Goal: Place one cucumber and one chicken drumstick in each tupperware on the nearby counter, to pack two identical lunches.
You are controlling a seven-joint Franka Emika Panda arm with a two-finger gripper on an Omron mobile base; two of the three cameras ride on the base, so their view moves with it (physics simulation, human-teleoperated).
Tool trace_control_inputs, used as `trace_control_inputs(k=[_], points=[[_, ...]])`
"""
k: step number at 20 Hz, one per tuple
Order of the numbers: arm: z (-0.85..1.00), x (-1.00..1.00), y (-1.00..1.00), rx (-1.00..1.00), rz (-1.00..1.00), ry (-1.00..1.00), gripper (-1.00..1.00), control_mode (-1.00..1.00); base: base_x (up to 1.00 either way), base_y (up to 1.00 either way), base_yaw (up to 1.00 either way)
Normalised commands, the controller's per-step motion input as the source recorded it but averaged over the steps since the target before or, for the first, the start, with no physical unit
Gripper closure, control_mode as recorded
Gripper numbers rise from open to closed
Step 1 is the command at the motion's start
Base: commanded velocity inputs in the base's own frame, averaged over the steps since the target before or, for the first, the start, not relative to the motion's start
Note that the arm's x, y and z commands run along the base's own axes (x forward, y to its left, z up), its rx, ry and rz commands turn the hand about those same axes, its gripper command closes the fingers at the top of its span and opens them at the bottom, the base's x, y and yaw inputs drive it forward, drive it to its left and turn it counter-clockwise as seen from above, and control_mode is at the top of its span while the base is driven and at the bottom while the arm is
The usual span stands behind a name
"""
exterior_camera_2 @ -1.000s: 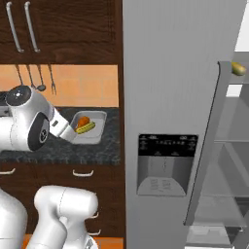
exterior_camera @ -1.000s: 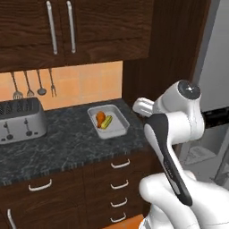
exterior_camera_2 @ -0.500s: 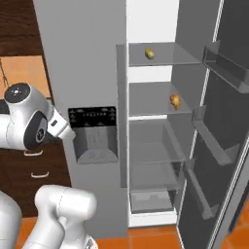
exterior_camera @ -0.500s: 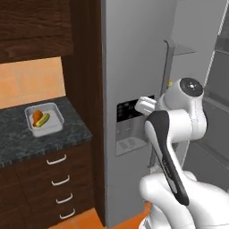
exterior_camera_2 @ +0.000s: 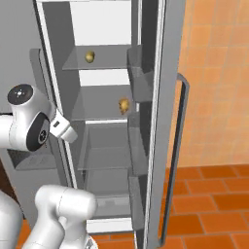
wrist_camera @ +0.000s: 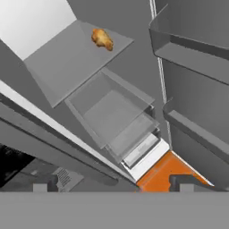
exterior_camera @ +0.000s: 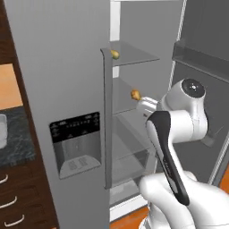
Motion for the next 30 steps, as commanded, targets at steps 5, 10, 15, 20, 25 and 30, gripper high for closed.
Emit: trace_control_inputs(k=[5, 10, 15, 20, 25, 30], points=[[0.0, 0.0, 0.0, 0.0, 0.0, 0.0, -1.0, 1.0, 1.0, -0.27, 0.02], [0.0, 0.0, 0.0, 0.0, 0.0, 0.0, -1.0, -1.0, 0.39, -0.06, 0.0], [0.15, 1.0, 0.0, 0.0, 0.0, 0.0, -1.0, -1.0, 0.0, 0.0, 0.0], [0.07, 1.0, -0.06, -0.11, 0.02, 0.01, -1.0, -1.0, 0.0, 0.0, 0.0], [-0.26, 1.0, -0.13, -0.36, 0.13, 0.0, -1.0, -1.0, 0.0, 0.0, 0.0], [-0.22, 0.59, -0.42, -0.06, 0.21, 0.13, -1.0, -1.0, 0.0, 0.0, 0.0]])
